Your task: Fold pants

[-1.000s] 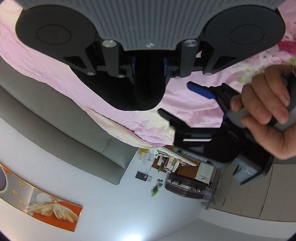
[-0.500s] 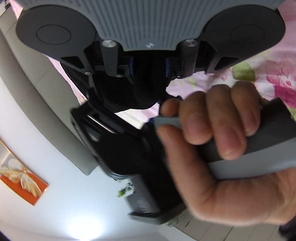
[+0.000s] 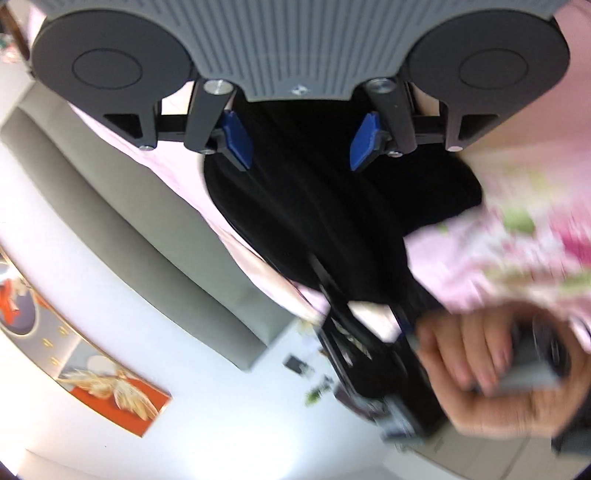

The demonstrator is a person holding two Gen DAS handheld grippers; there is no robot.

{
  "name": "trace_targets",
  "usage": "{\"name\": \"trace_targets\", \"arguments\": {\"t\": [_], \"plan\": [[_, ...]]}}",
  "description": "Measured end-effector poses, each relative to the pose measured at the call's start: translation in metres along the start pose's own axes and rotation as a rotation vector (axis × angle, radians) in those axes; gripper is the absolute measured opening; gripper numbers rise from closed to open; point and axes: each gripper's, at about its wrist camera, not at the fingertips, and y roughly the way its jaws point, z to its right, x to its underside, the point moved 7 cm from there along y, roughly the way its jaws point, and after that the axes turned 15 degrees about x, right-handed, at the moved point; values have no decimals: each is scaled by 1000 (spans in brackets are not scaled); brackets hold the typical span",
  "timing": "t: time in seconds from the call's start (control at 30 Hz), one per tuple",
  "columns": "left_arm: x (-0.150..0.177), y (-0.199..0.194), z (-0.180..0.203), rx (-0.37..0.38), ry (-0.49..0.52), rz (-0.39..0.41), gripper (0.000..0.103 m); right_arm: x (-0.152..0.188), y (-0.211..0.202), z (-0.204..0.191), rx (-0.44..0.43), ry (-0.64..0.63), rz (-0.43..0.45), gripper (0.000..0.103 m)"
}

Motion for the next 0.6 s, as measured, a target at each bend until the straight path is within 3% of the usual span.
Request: {"name": "trace_targets", "arguments": {"t": [0.1,0.13,0.2,0.3,0.4,0.43,0.5,0.57,0.6], "plan": [[0,1,3,6,9,2,31,28,14,7,72,-78,-48,62],[1,1,4,10,15,3,31,34,21,6,80,-104,-71,52],[1,0,3,11,18,10,29,42,33,4,53,-129,-111,5],[-7,-14,16,50,68,92,25,20,25,21,72,-44,-44,4],[-20,-44,35,126,120,211,24,-7,9,25,133,-68,96,4],[-23,-52,36,118,133,238,24,-12,4,22,134,-95,137,4],[-27,-58,22,-31,139,238,25,-14,1,6,106,-181,190,4],[-22,-48,-15,-227,67,160,24,-1,9,-20,7,-289,155,5],[-16,-40,-34,-278,11,112,25,9,15,-32,-26,-350,128,8]]}}
